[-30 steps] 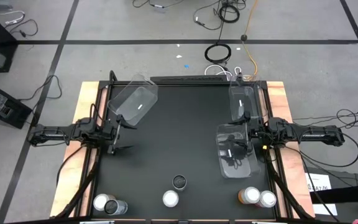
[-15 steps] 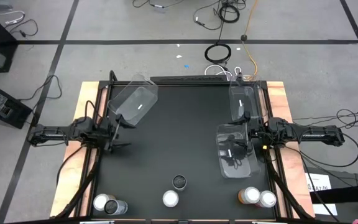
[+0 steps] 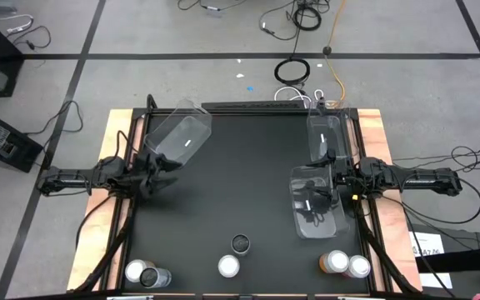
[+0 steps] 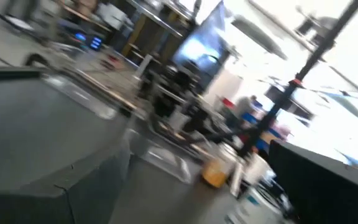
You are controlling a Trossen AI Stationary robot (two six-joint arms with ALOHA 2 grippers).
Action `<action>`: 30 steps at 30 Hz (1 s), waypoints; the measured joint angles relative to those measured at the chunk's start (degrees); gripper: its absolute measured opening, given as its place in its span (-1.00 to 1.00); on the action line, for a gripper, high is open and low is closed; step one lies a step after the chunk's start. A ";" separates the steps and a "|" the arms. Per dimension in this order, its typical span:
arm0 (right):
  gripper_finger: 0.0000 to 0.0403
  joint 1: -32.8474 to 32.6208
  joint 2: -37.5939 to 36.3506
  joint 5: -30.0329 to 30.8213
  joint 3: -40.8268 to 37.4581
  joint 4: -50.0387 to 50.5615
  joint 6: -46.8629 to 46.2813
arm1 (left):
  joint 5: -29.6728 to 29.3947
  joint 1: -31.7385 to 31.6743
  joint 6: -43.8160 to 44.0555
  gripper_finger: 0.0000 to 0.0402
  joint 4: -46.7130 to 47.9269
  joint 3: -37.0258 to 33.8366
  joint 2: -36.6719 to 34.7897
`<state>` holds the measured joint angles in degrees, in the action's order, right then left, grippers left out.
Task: Sort soda cans
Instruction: Move the top left transparent bin to the middle left of the table
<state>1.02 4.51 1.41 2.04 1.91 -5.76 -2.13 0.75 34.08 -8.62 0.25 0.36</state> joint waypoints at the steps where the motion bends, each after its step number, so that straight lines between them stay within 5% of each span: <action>1: 0.93 0.01 0.01 0.00 0.00 0.01 0.01 | -1.06 0.00 0.00 0.96 0.00 0.00 0.00; 15: 0.93 0.01 0.02 0.00 0.00 0.00 0.00 | -4.78 0.00 -0.90 0.96 3.48 1.63 0.70; 22: 0.93 0.02 0.00 0.00 0.00 0.00 0.00 | -14.63 0.01 -7.42 0.95 17.25 16.66 9.34; 30: 0.93 0.01 0.00 0.00 0.00 0.00 0.00 | -22.83 -0.54 -13.79 0.95 32.08 34.84 28.57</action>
<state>1.02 4.52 1.41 2.04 1.92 -5.76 -24.96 0.21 20.28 23.46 35.09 28.93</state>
